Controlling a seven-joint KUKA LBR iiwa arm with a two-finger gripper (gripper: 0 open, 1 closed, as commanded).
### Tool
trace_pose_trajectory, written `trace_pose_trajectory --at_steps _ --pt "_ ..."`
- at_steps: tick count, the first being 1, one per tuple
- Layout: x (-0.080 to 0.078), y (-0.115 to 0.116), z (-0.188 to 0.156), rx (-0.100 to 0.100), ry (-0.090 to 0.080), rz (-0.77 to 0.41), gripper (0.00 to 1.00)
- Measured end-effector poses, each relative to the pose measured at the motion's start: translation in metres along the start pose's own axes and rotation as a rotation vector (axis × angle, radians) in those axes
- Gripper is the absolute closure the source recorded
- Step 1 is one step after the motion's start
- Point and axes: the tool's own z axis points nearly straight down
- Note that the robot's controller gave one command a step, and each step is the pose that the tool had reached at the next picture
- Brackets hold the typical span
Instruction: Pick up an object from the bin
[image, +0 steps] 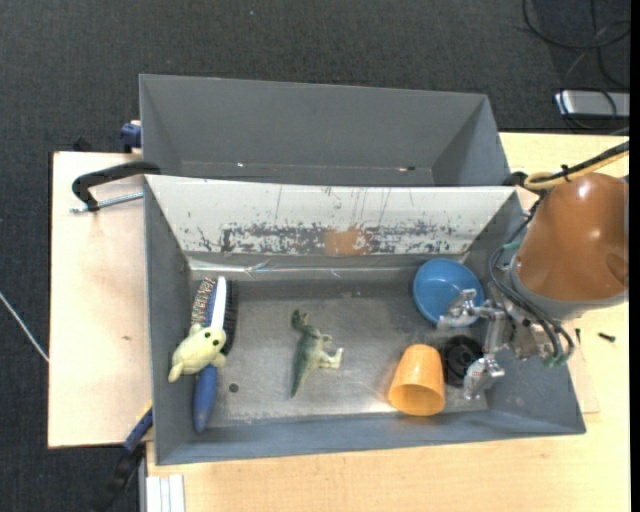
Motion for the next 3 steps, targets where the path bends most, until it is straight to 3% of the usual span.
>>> trace_pose_trajectory --at_steps 1,2,3 --pt "-0.003 0.005 -0.002 -0.002 -0.006 -0.008 1.00" --pt "-0.003 0.005 -0.002 -0.002 -0.006 -0.008 0.00" --pt "-0.078 -0.023 0.026 0.001 -0.013 -0.192 0.00"
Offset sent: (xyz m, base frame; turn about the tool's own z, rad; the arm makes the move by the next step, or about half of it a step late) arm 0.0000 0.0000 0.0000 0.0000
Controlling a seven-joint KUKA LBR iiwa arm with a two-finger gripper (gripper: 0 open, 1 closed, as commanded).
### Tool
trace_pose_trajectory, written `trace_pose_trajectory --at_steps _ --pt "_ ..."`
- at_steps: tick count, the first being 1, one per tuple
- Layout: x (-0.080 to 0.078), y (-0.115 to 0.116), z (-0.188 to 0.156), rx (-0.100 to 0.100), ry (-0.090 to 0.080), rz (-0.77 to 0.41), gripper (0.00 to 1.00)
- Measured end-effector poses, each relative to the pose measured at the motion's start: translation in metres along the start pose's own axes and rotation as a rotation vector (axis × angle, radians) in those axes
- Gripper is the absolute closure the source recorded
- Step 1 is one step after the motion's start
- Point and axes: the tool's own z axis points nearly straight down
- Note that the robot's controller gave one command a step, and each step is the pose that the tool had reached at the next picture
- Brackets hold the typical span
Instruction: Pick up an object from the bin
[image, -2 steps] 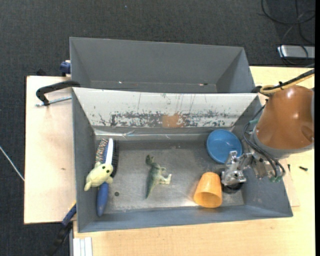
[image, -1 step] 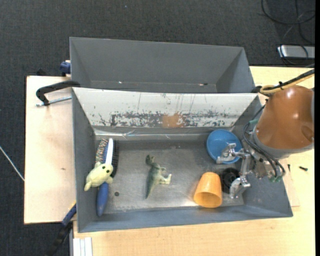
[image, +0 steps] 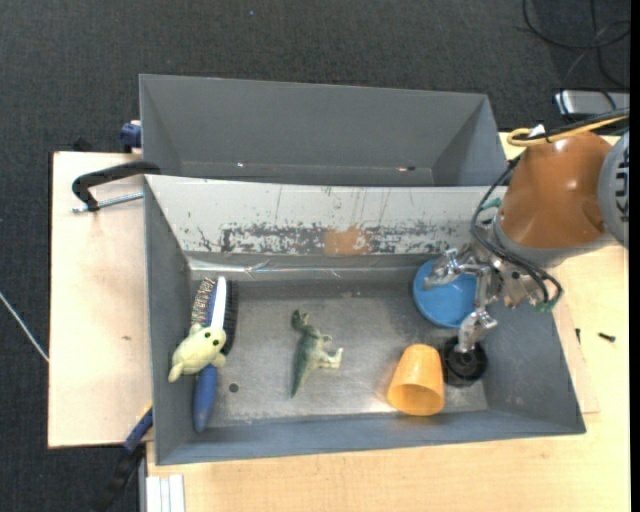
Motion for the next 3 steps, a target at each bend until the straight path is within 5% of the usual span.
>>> trace_pose_trajectory --at_steps 1,2,3 --pt "0.0004 0.0001 -0.0008 -0.001 0.001 0.001 1.00" --pt "0.0005 0.0001 -0.0006 -0.001 0.001 0.001 0.00" --pt "0.0006 0.0000 -0.0006 -0.001 0.002 0.001 1.00"
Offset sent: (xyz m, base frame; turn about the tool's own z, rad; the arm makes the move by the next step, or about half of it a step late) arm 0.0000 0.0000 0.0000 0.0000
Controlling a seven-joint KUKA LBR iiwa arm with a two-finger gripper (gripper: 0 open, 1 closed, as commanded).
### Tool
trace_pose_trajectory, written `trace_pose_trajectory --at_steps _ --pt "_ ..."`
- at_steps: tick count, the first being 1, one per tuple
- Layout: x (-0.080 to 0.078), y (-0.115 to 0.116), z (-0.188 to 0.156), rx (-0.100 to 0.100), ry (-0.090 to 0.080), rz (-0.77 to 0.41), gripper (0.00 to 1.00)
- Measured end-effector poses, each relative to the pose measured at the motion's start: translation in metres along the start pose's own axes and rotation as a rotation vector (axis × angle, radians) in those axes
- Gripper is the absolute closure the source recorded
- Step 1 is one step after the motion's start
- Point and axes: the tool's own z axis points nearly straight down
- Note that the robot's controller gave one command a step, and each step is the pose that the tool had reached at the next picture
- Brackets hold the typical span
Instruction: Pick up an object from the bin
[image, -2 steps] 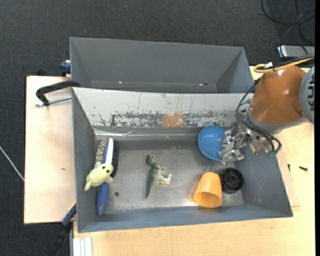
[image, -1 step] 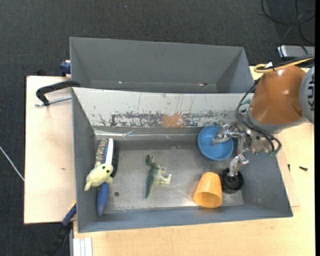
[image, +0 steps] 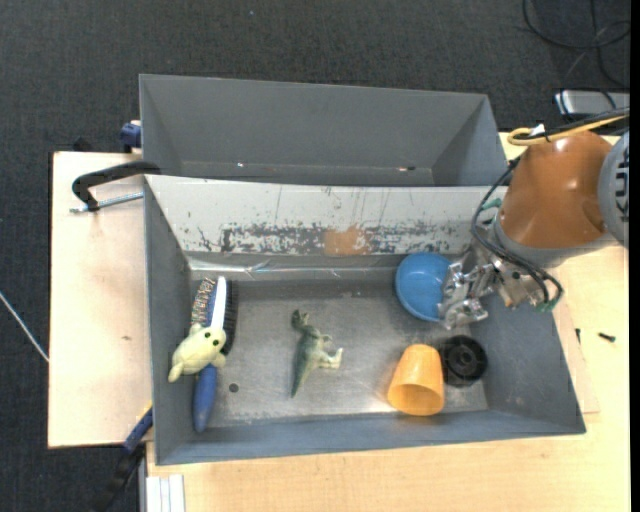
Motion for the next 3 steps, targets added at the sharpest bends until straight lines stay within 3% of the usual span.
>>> trace_pose_trajectory --at_steps 1,2,3 --pt "0.000 0.000 0.000 0.000 0.000 0.000 0.00" --pt "0.012 0.031 -0.013 -0.003 0.003 -0.490 0.00" --pt "-0.039 0.013 0.024 -0.001 0.000 -0.517 0.00"
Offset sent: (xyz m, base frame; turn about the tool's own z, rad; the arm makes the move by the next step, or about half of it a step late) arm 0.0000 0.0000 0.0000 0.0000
